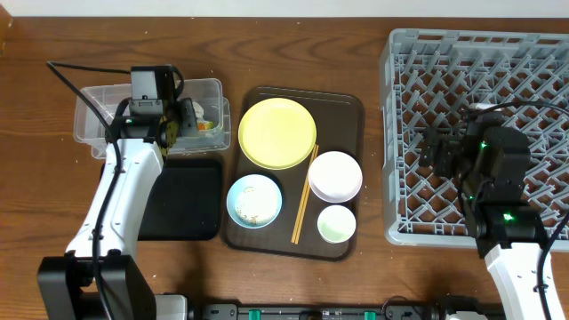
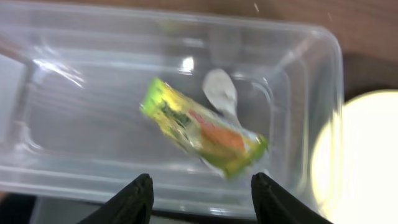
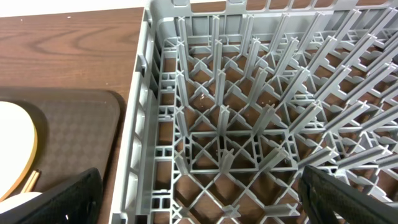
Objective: Sort waste into correct bins and load items into the dishwasher rack
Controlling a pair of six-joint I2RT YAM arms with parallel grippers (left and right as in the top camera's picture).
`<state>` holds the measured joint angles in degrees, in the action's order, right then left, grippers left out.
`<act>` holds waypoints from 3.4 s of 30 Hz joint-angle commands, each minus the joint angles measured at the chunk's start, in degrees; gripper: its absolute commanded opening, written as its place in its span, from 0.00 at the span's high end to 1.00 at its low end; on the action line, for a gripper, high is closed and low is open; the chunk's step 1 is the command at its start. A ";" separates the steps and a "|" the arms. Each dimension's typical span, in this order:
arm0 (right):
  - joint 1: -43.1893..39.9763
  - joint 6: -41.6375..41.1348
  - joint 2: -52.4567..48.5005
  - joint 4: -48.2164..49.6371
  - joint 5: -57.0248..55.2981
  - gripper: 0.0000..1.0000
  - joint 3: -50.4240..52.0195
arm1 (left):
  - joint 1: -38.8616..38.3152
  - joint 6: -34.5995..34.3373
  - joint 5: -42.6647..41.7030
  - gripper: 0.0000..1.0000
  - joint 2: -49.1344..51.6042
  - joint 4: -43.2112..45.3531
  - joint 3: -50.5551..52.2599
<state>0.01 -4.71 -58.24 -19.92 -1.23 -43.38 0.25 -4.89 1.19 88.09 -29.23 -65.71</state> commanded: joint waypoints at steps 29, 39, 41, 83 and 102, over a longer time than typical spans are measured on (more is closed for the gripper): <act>0.66 0.52 0.13 -0.02 0.20 0.01 -1.25 | -3.50 -26.53 3.87 0.94 -2.34 -21.66 1.25; 0.66 0.52 0.13 -0.04 0.20 0.01 -1.25 | 10.01 -43.06 2.23 0.94 -2.21 -15.50 8.44; 0.66 0.52 0.13 -0.02 0.20 0.01 -1.25 | 10.71 -43.56 2.03 0.93 -2.21 -12.20 10.38; 0.66 0.52 0.13 -0.02 0.20 0.01 -1.25 | 10.82 -41.13 -2.05 0.89 8.57 34.77 18.45; 0.66 0.55 0.13 0.20 0.17 0.01 -1.25 | 11.65 -32.85 -3.43 0.91 8.50 29.11 18.45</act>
<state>0.01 -4.71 -58.24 -19.88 -1.23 -43.38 11.20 -39.03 -2.35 96.36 1.08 -47.33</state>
